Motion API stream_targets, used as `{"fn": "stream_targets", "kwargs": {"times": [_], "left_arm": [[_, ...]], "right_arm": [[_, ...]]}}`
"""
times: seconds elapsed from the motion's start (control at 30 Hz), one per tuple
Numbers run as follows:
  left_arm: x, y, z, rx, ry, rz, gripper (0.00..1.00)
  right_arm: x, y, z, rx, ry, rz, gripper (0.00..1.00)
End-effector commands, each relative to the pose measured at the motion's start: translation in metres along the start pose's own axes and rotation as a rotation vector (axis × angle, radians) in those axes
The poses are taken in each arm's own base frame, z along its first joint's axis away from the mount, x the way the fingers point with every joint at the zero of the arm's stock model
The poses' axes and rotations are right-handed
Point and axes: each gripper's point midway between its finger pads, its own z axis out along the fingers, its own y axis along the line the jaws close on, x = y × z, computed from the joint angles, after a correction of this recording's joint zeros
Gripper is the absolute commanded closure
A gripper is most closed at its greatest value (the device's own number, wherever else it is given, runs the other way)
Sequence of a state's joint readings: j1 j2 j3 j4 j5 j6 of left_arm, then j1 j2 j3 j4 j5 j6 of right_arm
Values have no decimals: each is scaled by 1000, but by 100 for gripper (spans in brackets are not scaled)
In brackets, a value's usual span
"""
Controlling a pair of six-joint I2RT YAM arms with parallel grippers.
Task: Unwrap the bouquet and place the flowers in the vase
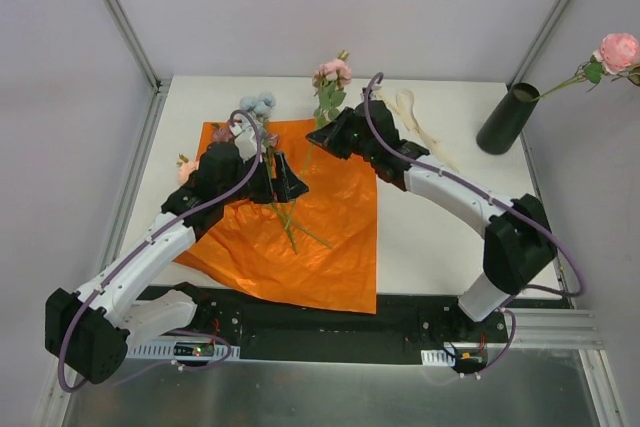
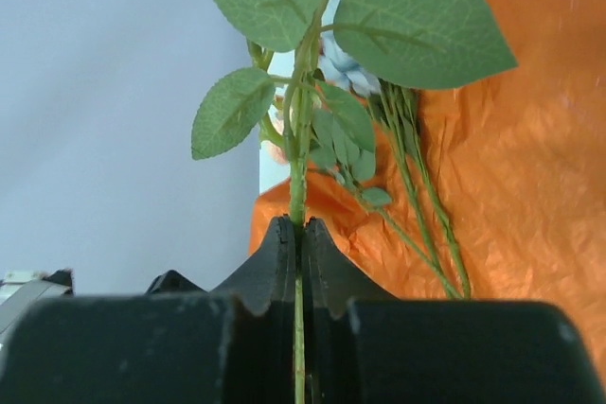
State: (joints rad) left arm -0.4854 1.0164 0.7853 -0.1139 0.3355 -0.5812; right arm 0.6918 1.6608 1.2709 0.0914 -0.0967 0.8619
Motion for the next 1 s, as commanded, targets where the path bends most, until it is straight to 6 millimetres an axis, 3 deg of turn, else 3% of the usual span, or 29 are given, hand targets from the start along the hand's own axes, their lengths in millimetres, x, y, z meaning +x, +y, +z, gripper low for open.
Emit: {"fn": "stream_targets", "kwargs": {"times": [0.0,0.17,0.4,0.6,0.97], "left_arm": [[-8,-24,-21,47,21,88,1],[-2,-22,-26,22,83,119,1],[9,-3,-29,-45,113,160,1],[25,13,-41,-90,148,231,1],[26,7,-51,-62,137,244,1]], "right_arm": [[-61,66,-61,-140,-271,-260,100],[-100,93,-109,-160,-451,-436,100],[-151,108,-162,-145,-676,-591,100],[-191,115,-198,-79,-898,-781,100],[-258,124,-249,37,-1181,-1016,100]]}}
